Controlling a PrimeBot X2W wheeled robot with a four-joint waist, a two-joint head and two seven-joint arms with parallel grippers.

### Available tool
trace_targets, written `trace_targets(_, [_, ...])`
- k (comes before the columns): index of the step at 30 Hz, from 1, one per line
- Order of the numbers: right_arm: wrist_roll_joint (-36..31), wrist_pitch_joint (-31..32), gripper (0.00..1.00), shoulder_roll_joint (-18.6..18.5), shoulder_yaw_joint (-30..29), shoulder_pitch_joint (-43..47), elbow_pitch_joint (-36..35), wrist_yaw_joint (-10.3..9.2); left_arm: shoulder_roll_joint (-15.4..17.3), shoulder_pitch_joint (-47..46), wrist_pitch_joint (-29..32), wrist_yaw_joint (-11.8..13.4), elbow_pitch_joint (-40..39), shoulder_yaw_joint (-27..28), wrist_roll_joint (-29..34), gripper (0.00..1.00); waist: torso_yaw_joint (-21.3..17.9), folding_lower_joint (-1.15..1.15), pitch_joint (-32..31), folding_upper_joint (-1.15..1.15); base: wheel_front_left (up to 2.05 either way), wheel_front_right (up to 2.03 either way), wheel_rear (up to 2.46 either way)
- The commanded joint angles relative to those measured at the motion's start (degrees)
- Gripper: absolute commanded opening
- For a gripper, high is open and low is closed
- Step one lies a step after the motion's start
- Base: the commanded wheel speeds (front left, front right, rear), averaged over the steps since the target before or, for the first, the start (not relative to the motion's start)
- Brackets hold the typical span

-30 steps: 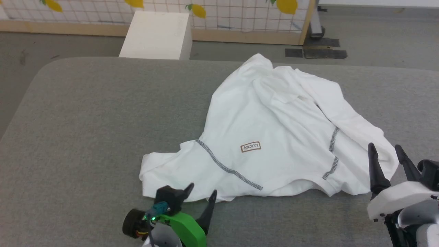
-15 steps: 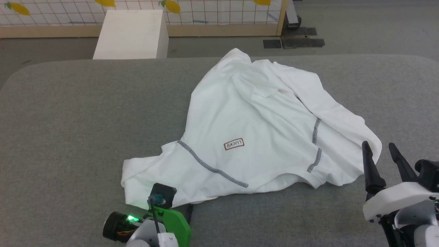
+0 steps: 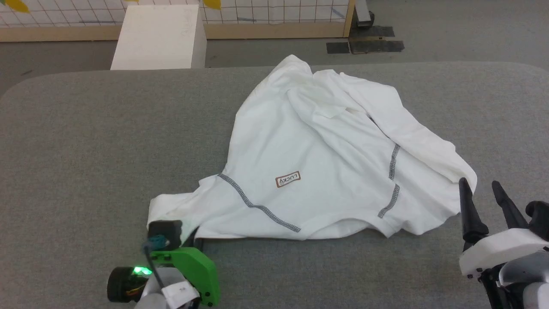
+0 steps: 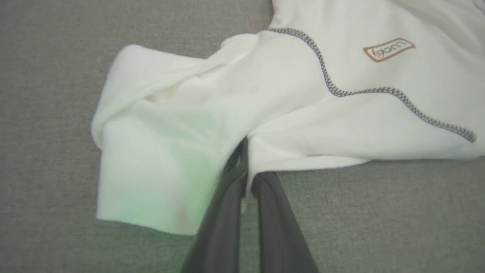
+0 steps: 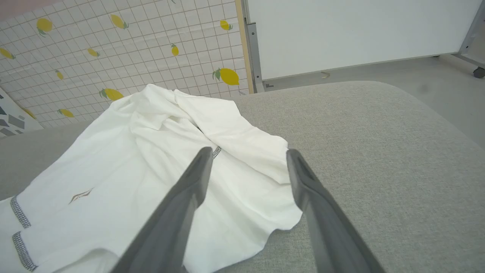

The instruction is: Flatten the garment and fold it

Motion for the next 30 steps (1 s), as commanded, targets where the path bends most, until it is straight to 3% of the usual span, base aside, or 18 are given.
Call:
trace_targets(1, [0.4,-0.2,1.00,0.1,-0.4,0.1,0.1,-0.09,-0.3,0.9,-2.4,1.1,-1.0,1.6,-0.8,0.00,0.4,0.00,-0.6,0.00,0.00,0.00,0.00])
trace_targets(10, [0.2,7.1,1.00,0.1,-2.3,2.0,3.2,-0.09,0.6,4.3,-9.8,5.6,-3.7,8.4,-2.9,0.00,1.8,0.00,-1.6,0.00,0.00,0.00,0.00])
trace_targets(28, [-0.6,28.8,1.00,0.1,1.9,-4.9,13.2,-0.09,-0.1,1.8,-11.0,4.3,-2.6,6.6,-3.7,0.00,4.8,0.00,3.0,0.00,0.00,0.00,0.00])
trace_targets(29, [-0.3,30.0,0.80,0.1,2.3,-4.9,13.3,-0.09,-0.1,1.6,-11.1,4.2,-2.4,6.6,-3.8,0.00,4.9,0.00,3.1,0.00,0.00,0.00,0.00])
trace_targets(30, [0.0,31.0,0.40,0.1,2.6,-4.8,13.1,-0.09,0.0,1.5,-11.2,4.1,-2.2,6.5,-3.9,0.00,5.1,0.00,3.2,0.00,0.00,0.00,0.00])
